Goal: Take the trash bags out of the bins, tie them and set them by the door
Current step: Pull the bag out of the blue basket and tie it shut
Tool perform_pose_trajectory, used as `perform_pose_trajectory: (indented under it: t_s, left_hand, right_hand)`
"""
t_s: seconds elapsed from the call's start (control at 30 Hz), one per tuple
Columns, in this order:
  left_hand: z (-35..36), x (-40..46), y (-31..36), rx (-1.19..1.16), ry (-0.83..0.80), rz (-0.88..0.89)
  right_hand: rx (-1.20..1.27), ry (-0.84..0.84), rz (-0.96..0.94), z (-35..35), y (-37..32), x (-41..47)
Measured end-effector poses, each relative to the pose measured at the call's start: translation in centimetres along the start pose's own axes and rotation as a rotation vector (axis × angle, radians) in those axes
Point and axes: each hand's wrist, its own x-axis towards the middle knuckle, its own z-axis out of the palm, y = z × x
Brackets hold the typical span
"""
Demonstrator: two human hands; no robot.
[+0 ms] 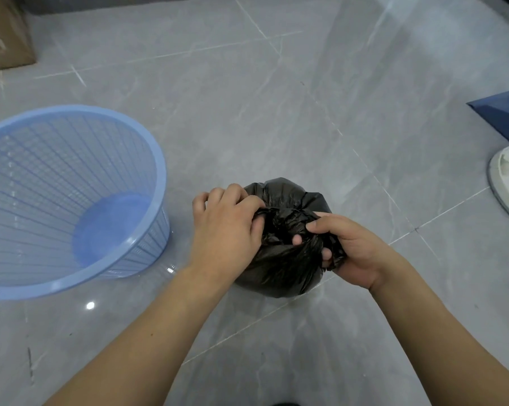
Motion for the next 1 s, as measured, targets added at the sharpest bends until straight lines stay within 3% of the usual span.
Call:
perform_pose_trajectory:
  t_s: [0.2, 0.43, 0.53, 0.73, 0.87, 1.0]
  left_hand:
    - [0.0, -0.3, -0.5, -0.032, -0.047, 0.000]
    - [0.3, 0.2, -0.1, -0.050, -0.233, -0.051]
    - [0.3, 0.4, 0.2, -0.068, -0.222, -0.070]
    - [-0.2, 0.7, -0.1, -0.060, -0.214, -0.063]
    - [-0.5, 0.7, -0.4, -0.059, -0.201, -0.067]
    - [-0.7, 0.9, -0.5, -0.043, -0.182, -0.064]
  right_hand:
    - [-0.194, 0.151, -0.023, 0.1, 0.5, 0.5]
    - [0.005, 0.149, -0.120, 0.2, 0.6, 0.8]
    - [0.008, 0.180, -0.135, 0.5, 0.5, 0.8]
    - [-0.372, 0.330, -0.230, 1.0, -0.1, 0.5]
    - [-0.517, 0.312, -0.278, 1.4, -0.5, 0.2]
    - [-0.453, 0.166, -0.116, 1.6, -1.0, -0.3]
